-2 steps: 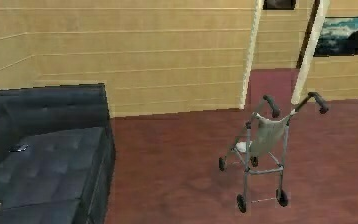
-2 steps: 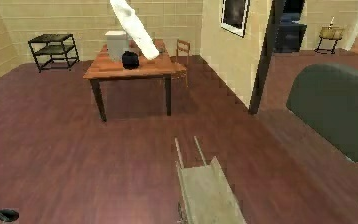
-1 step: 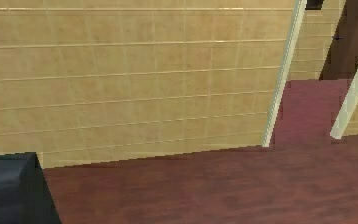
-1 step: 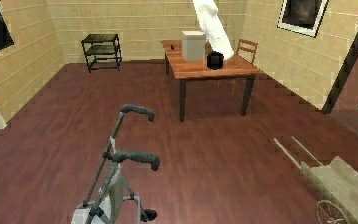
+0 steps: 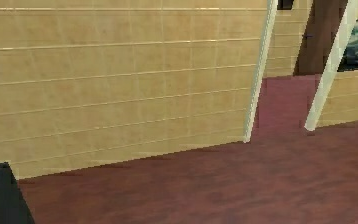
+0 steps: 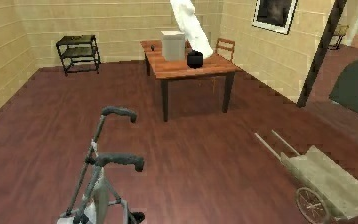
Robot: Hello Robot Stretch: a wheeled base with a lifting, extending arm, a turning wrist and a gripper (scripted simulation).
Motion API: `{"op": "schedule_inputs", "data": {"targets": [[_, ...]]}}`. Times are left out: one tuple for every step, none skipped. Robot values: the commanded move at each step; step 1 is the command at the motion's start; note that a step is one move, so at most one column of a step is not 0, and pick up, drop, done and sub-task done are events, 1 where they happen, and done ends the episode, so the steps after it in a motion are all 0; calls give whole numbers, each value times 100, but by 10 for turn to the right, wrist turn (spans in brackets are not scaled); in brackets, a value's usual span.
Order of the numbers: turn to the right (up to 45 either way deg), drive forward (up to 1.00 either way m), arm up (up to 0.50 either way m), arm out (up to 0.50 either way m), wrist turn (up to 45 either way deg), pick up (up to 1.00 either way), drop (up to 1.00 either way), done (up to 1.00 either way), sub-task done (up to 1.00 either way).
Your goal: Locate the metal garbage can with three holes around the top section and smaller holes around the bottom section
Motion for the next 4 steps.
{"op": "schedule_inputs", "data": {"targets": [[0, 70, 0, 0, 0, 0, 0, 0, 0], [-450, 0, 0, 0, 0, 0, 0, 0, 0], [-450, 0, 0, 0, 0, 0, 0, 0, 0], [-150, 0, 0, 0, 0, 0, 0, 0, 0]]}}
